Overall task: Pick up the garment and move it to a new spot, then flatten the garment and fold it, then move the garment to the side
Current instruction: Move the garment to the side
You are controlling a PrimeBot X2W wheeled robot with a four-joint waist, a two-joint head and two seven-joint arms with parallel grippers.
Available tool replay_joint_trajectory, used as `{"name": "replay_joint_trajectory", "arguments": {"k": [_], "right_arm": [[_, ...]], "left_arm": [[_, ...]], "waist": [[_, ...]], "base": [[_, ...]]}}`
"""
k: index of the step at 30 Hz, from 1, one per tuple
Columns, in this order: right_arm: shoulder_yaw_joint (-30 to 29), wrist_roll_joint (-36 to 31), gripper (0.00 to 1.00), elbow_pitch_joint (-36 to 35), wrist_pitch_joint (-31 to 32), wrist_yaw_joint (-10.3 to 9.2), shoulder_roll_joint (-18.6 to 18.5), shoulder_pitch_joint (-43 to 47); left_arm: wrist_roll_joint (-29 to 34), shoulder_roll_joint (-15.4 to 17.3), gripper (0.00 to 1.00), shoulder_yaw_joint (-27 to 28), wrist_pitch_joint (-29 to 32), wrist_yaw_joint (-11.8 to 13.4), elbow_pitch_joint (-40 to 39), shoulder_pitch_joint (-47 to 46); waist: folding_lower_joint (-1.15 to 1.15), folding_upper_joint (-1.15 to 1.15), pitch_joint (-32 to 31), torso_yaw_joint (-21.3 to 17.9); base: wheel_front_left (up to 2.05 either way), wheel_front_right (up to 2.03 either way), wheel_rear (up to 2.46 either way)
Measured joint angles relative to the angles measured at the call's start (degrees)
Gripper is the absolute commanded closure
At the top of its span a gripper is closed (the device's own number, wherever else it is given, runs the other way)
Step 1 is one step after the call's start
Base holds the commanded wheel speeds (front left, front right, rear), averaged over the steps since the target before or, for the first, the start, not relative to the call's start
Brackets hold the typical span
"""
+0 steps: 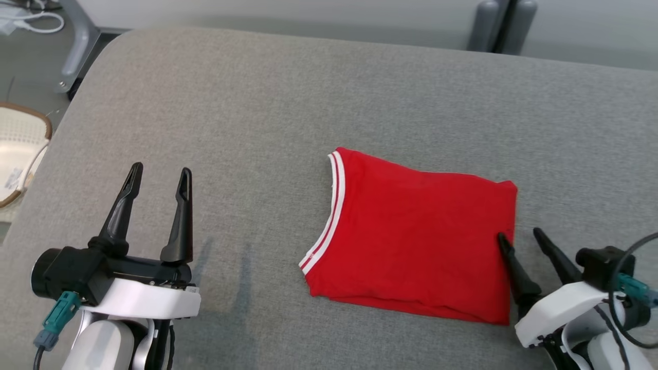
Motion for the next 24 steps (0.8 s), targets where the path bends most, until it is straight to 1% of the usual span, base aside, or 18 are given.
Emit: {"name": "replay_joint_trajectory", "arguments": {"k": [6, 11, 12, 13, 14, 20, 24], "right_arm": [[3.8, 4.8, 0.0, 6.8, 0.0, 0.0, -0.5, -2.9], [6.9, 8.3, 0.0, 9.0, 0.3, -0.02, -1.7, -4.8], [7.5, 9.0, 0.56, 9.4, 0.3, -0.01, -2.1, -5.2], [8.3, 9.8, 0.98, 9.6, 0.2, -0.01, -2.4, -5.7], [8.8, 10.3, 1.0, 9.9, 0.2, -0.01, -2.6, -6.0], [12.0, 12.3, 1.0, 11.0, -0.4, 0.05, -4.3, -7.3], [13.2, 12.6, 1.0, 10.1, -0.5, 0.1, -5.7, -7.4]], "left_arm": [[0.9, -0.9, 0.0, 1.3, -0.2, -1.0, 0.0, -1.1], [1.6, -1.8, 0.0, 2.3, -0.2, -1.6, -0.2, -1.1], [1.9, -2.0, 0.0, 2.6, -0.2, -1.8, -0.2, -1.1], [2.1, -2.2, 0.0, 2.8, -0.2, -2.0, -0.2, -1.1], [2.4, -2.4, 0.0, 2.9, -0.2, -2.2, -0.2, -1.1], [3.3, -3.1, 0.0, 4.2, -0.2, -3.4, -0.2, -0.9], [4.0, -3.4, 0.0, 4.8, -0.2, -3.9, 0.0, -0.7]], "waist": [[0.0, 0.0, 1.3, 1.6], [0.0, 0.0, 1.4, 1.6], [0.0, 0.0, 1.4, 1.6], [0.0, 0.0, 1.3, 1.5], [0.0, 0.0, 1.3, 1.5], [0.0, 0.0, 0.9, 0.8], [0.0, 0.0, 0.6, -0.7]], "base": [[0.0, 0.0, 0.0], [0.0, 0.0, 0.0], [0.0, 0.0, 0.0], [0.0, 0.0, 0.0], [0.0, 0.0, 0.0], [0.0, 0.0, 0.0], [0.0, 0.0, 0.0]]}}
